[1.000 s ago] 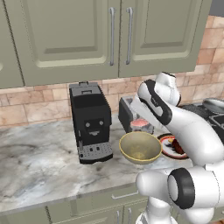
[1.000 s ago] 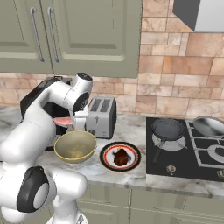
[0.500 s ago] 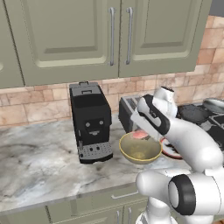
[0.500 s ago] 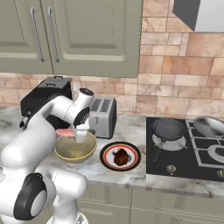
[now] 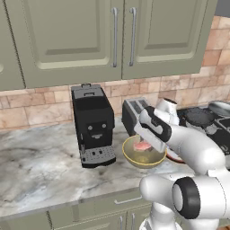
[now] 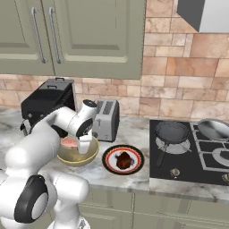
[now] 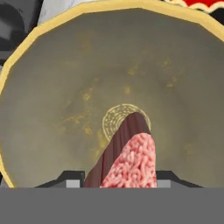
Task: Place one of the steaks on the plate and the other in the bowl. Then place the bowl in the fridge.
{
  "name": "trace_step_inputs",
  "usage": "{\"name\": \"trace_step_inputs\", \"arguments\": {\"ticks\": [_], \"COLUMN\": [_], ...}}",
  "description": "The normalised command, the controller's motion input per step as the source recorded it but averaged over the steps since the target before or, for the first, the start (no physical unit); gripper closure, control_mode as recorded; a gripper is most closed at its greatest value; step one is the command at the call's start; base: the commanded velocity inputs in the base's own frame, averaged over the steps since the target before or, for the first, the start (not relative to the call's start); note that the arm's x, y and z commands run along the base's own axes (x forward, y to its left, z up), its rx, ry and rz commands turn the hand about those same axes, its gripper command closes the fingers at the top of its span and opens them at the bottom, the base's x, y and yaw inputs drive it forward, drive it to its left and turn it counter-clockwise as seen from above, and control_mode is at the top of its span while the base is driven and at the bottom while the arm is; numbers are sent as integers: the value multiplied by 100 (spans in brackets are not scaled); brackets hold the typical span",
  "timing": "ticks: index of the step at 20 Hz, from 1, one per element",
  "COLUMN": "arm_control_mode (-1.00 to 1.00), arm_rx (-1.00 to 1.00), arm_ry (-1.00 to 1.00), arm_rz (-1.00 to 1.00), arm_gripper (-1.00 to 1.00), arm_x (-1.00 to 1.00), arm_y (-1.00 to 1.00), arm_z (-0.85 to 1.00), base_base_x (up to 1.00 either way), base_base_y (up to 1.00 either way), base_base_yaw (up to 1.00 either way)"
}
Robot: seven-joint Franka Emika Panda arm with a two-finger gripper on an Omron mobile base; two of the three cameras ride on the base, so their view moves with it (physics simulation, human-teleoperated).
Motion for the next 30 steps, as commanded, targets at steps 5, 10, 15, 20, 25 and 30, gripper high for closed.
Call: {"name": "trace_step_inputs", "arguments": {"ticks": [5, 10, 15, 20, 25, 30], "arm_control_mode": [-100, -100, -100, -100, -100, -100], "arm_rx": [0, 0, 0, 0, 0, 0], "arm_ry": [3, 0, 0, 1, 0, -1], "arm_rz": [0, 0, 0, 0, 0, 0], "arm_gripper": [100, 100, 100, 100, -100, -100], "arm_x": [0, 6, 25, 9, 0, -8], "arm_y": [-6, -2, 0, 0, 0, 0], "arm_z": [-37, -21, -23, -29, -4, 11], "base_base_x": [0, 0, 0, 0, 0, 0], "base_base_y": [0, 0, 0, 0, 0, 0], "base_base_yaw": [0, 0, 0, 0, 0, 0]}}
